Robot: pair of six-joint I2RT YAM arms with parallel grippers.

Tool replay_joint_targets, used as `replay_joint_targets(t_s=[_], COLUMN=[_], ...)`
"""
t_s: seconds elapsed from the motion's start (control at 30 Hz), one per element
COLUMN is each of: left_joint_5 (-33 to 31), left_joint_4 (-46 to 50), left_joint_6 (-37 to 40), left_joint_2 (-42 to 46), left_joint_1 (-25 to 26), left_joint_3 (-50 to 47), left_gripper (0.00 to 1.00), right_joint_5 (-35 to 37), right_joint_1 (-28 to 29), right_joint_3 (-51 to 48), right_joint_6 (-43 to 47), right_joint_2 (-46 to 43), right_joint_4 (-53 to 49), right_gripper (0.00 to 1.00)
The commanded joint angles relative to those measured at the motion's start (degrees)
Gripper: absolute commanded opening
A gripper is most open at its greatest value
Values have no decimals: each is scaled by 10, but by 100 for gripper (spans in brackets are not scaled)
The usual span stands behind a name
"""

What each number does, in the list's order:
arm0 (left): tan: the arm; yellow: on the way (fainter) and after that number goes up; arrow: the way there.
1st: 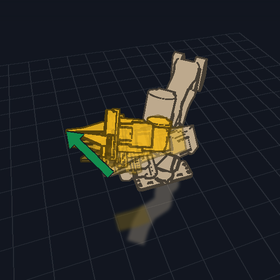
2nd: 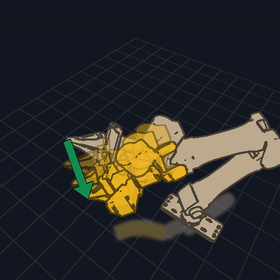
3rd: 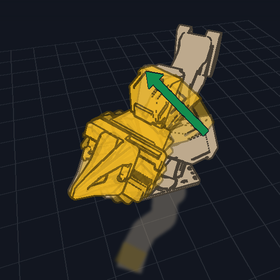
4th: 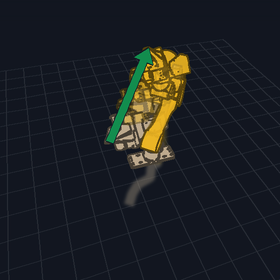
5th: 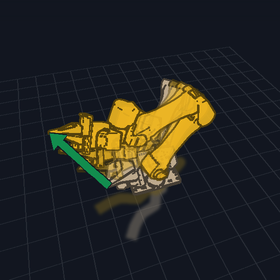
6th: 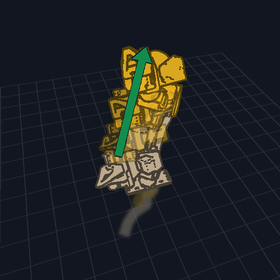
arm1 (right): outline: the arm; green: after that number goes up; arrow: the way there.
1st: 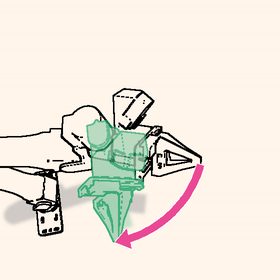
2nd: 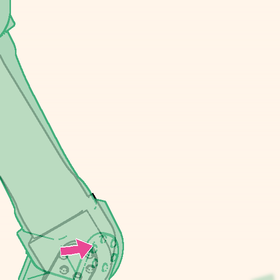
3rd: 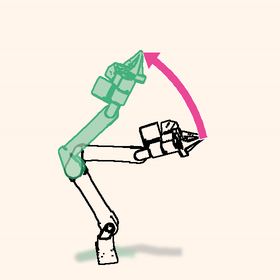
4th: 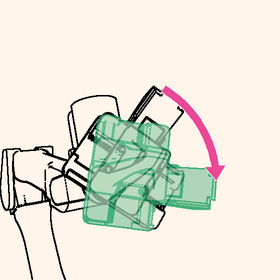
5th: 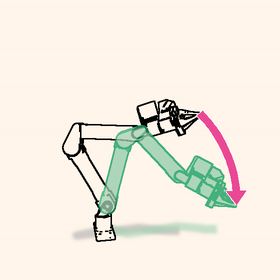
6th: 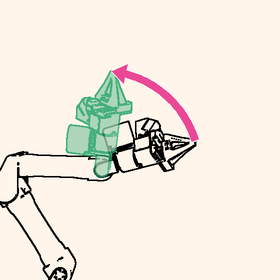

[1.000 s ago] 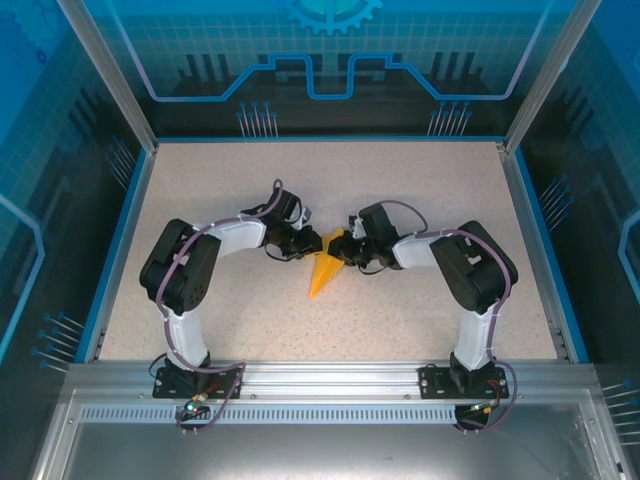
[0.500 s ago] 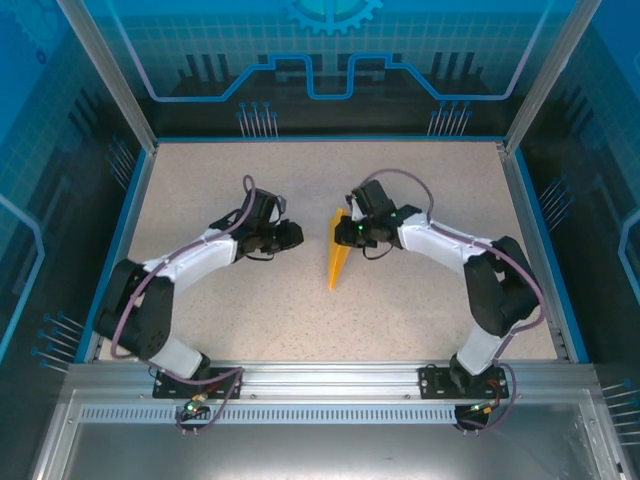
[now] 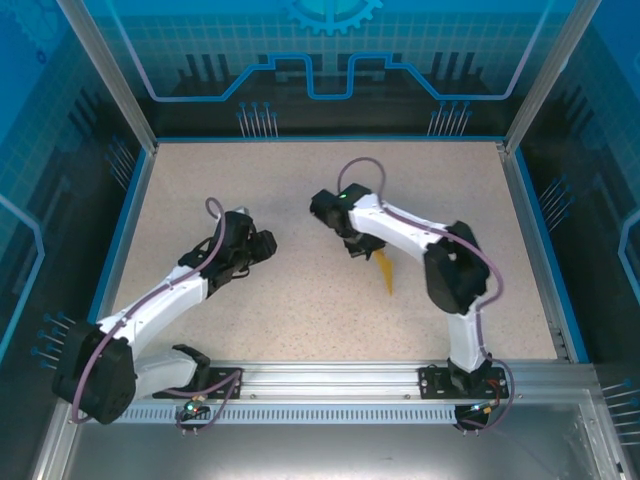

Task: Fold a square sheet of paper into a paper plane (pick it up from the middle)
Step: Turn over the paper at the center of the table.

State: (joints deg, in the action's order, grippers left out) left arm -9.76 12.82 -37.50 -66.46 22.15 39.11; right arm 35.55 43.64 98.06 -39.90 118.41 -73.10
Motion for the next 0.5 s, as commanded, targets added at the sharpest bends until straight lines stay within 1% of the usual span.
replay_joint_targets(t_s=[0.0, 0.13, 0.17, 0.23, 0.3, 0.37, 0.43, 0.47], left_joint_5=[-47, -50, -47, -38, -24, -2, 20, 33], left_joint_4=[20, 29, 31, 38, 44, 46, 48, 43], left_joint_6=[-9, -7, -6, -2, 10, 27, 41, 48], left_joint_2=[32, 61, 68, 79, 92, 102, 112, 116], left_joint_1=[-7, -8, -8, -9, -9, -9, -9, -9], left_joint_3=[-24, -55, -61, -69, -71, -70, -68, -69], left_gripper=[51, 54, 55, 57, 61, 66, 70, 73], right_joint_5=[-20, -70, -91, -148, -180, -213, -214, -215], right_joint_1=[40, 69, 76, 81, 87, 88, 86, 83], right_joint_3=[89, 226, 250, 263, 230, 164, 85, 42], right_joint_6=[-35, -40, -35, -16, -2, 17, 28, 37], right_joint_2=[90, 204, 216, 209, 154, 65, -25, -73], right_joint_4=[-59, -88, -80, -39, 30, 120, 202, 244], right_gripper=[10, 18, 22, 32, 51, 64, 79, 91])
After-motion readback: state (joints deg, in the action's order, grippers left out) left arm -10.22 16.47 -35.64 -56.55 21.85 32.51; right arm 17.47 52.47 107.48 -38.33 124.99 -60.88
